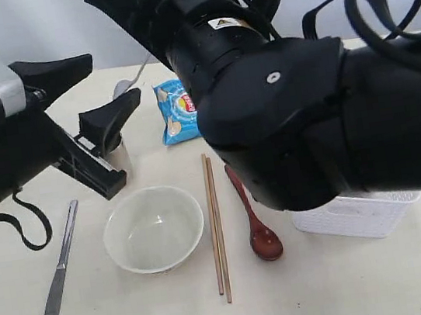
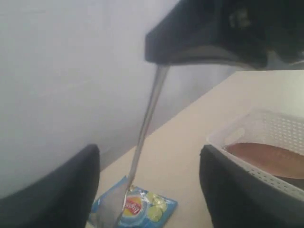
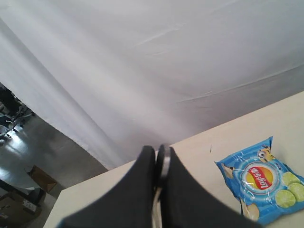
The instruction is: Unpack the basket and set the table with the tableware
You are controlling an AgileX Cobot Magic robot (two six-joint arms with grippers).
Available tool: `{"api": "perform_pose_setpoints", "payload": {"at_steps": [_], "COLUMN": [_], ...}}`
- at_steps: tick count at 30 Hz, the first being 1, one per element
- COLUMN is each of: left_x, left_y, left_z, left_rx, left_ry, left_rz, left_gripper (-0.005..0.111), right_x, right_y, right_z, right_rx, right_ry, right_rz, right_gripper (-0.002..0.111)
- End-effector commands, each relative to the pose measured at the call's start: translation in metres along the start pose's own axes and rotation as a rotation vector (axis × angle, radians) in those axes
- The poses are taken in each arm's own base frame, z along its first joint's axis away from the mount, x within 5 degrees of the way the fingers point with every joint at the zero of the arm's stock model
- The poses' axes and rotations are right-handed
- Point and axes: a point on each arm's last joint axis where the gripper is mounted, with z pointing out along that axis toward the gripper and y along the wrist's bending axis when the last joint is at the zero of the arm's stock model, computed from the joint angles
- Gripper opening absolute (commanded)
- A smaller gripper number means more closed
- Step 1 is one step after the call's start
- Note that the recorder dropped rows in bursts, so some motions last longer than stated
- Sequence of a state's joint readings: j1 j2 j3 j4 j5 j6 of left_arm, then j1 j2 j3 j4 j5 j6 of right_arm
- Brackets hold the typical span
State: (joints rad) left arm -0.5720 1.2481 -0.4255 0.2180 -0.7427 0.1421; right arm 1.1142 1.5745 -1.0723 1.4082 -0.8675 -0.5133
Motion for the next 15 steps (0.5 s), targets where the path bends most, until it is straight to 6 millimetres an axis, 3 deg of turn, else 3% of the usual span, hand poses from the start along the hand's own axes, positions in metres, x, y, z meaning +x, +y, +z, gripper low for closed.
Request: {"api": "perform_pose_setpoints", "payload": {"at_steps": [1,15], "left_x": [-0.002,0.015], "left_y": [-0.003,-0.002], "left_z": [0.005,0.022], "left_rx": [-0.037,-0.081], "left_ry": [-0.046,0.003], "left_rz": [0.005,0.121], "left_gripper": [0.058,0.058], "right_x": [0.0,0.008], "right_y": [0.004,0.01], "right_z": [-0.001,-0.001], "right_rx": [-0.027,-0.088], "right_ry": [0.006,0.099], "right_rz": [0.032,0.001], "right_gripper": [0.0,0.0]}}
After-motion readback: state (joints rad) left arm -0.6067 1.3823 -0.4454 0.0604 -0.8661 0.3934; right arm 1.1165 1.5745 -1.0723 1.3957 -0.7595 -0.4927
